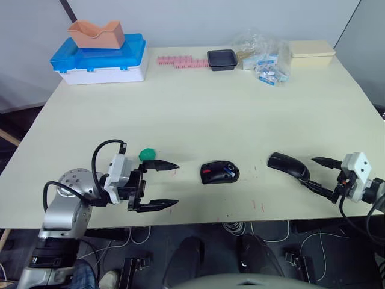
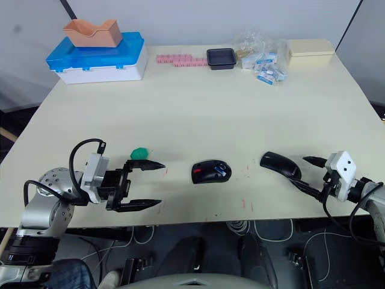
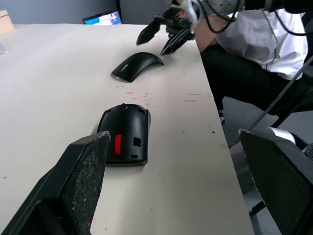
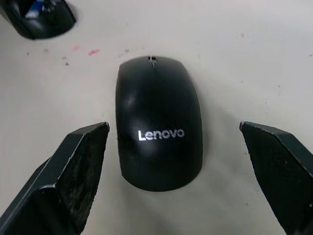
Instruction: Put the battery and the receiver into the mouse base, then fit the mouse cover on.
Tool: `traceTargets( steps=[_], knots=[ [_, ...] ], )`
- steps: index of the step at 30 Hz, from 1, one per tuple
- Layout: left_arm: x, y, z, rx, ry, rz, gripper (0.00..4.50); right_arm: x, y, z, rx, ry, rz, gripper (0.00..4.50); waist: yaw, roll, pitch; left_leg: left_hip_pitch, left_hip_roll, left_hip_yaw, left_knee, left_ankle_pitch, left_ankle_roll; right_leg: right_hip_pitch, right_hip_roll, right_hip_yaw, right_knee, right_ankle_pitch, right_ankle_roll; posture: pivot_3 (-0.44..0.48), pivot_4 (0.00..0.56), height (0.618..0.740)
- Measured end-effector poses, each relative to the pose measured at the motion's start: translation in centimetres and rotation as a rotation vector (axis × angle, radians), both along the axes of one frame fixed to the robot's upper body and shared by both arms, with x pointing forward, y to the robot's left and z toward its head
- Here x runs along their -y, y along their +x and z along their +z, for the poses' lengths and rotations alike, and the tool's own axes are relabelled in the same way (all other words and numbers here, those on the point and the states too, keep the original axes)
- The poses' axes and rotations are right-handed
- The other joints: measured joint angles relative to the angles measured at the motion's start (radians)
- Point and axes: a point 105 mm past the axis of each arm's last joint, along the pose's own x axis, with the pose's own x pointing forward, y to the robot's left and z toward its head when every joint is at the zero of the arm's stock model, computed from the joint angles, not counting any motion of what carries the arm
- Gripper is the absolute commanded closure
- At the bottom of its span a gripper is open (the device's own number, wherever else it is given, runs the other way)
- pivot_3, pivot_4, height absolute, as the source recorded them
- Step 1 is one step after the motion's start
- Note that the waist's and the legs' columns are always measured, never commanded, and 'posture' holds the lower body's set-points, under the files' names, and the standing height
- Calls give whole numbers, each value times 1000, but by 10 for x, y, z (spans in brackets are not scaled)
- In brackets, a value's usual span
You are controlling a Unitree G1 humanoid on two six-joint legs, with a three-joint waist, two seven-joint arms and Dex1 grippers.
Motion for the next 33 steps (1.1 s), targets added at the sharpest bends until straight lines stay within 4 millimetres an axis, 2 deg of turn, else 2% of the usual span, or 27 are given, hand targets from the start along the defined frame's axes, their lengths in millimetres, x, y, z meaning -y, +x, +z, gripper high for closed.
traceTargets(
  steps=[8, 19, 21, 23, 24, 25, 33],
  knots=[
    [-3, 1, 3, -2, 0, -9, 43, 0, -1, -9, -97, -17, 11, 0, 0, 0, 0, 0, 0, 0, 0, 0, 0, 0, 0, 0, 0, 0, 0, 0, 150, 740],
    [-3, 1, 4, -5, -5, -11, 43, -3, 2, -7, -118, -11, -5, 0, 0, 0, 0, 0, 0, 0, 0, 0, 0, 0, 0, 0, 0, 0, 0, 0, 150, 740],
    [-3, 1, 4, -3, -5, -12, 0, -4, 2, -7, -119, -8, -4, 573, 0, 0, 0, 0, 0, 0, 0, 0, 0, 0, 0, 0, 0, 0, 0, 0, 150, 740],
    [-3, 2, 5, 0, -6, -13, 0, -6, 2, -7, -117, -6, 0, 1361, 0, 0, 0, 0, 0, 0, 0, 0, 0, 0, 0, 0, 0, 0, 0, 0, 150, 740],
    [-3, 2, 5, 0, -6, -13, 0, -6, 2, -6, -116, -6, 1, 1474, 0, 0, 0, 0, 0, 0, 0, 0, 0, 0, 0, 0, 0, 0, 0, 0, 150, 740],
    [-3, 2, 5, 0, -6, -13, 0, -6, 2, -6, -116, -7, 2, 2066, 0, 0, 0, 0, 0, 0, 0, 0, 0, 0, 0, 0, 0, 0, 0, 0, 150, 740],
    [-2, 2, 5, -1, -7, -13, 0, -7, 2, -7, -111, -4, 7, 2087, 0, 0, 0, 0, 0, 0, 0, 0, 0, 0, 0, 0, 0, 0, 0, 0, 150, 740]
  ],
)
